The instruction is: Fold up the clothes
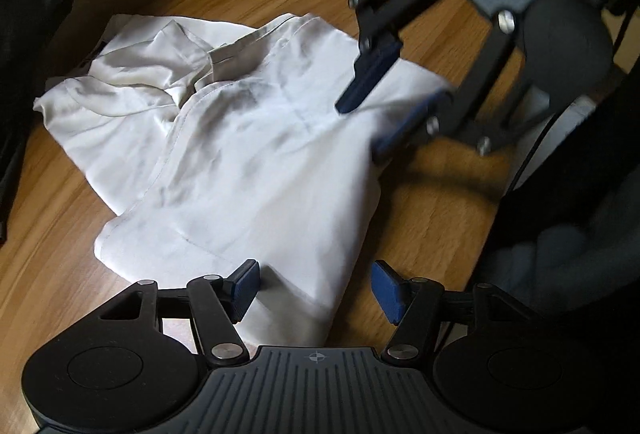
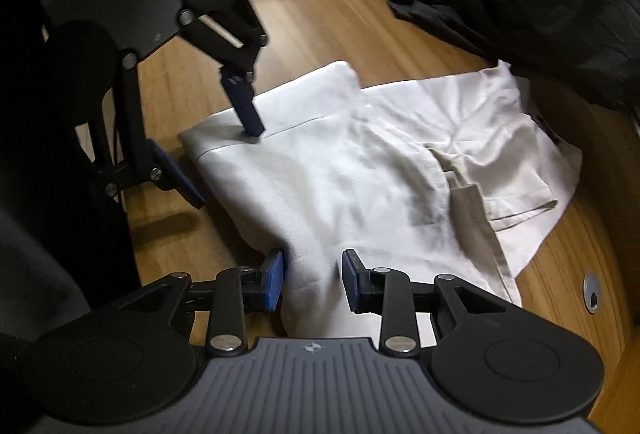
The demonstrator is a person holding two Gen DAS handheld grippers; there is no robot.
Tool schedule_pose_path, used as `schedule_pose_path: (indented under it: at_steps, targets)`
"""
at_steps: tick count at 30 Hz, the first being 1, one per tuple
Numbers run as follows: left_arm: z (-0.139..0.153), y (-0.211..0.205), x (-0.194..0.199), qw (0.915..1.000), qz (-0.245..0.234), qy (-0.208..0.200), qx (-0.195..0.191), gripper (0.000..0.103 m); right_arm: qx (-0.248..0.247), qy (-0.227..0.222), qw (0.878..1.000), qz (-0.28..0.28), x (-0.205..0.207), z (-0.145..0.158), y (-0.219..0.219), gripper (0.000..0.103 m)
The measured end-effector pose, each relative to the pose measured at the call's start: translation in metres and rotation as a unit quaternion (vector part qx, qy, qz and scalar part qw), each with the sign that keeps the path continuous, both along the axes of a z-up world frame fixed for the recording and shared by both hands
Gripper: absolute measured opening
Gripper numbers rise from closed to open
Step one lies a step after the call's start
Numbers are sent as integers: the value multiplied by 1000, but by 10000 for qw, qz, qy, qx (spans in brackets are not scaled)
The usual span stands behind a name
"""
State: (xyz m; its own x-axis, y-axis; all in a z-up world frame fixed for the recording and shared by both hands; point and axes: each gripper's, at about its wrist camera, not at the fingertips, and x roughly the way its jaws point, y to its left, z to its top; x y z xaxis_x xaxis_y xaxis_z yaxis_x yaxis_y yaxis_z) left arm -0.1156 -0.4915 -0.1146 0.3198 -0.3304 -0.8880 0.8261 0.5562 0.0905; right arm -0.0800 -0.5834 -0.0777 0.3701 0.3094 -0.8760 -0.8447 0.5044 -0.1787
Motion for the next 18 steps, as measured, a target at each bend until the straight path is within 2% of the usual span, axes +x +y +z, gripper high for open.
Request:
schedule_pose_path:
  at_steps: [3, 5, 6, 7, 10, 14, 18]
  targets:
    - [-2, 4, 0, 9998, 155, -112, 102, 61, 59, 2, 9999, -114, 4, 3, -3, 35]
    - [-1, 9, 0, 9995, 201, -195, 126, 41, 126, 55, 9998, -174, 6, 4, -7, 35]
    - [1, 12, 1, 9995, 235, -207, 87, 22, 156, 83, 9997, -187, 6, 4, -8, 36]
    - [3, 15, 3, 9994, 301, -175, 20, 13, 147, 124, 9996, -209, 5, 2, -10, 41]
    - [12, 21, 10, 9986, 484, -111, -192, 9, 119, 247, 9992, -274, 3, -3, -14, 54]
    - [23, 24, 18, 9968, 687, -50, -409, 8, -76, 293, 9990, -342, -9, -17, -25, 55]
    - [32, 29, 23, 9946, 855, 47, -591, 7, -359, 255, 9969, -658, -14, -30, -40, 52]
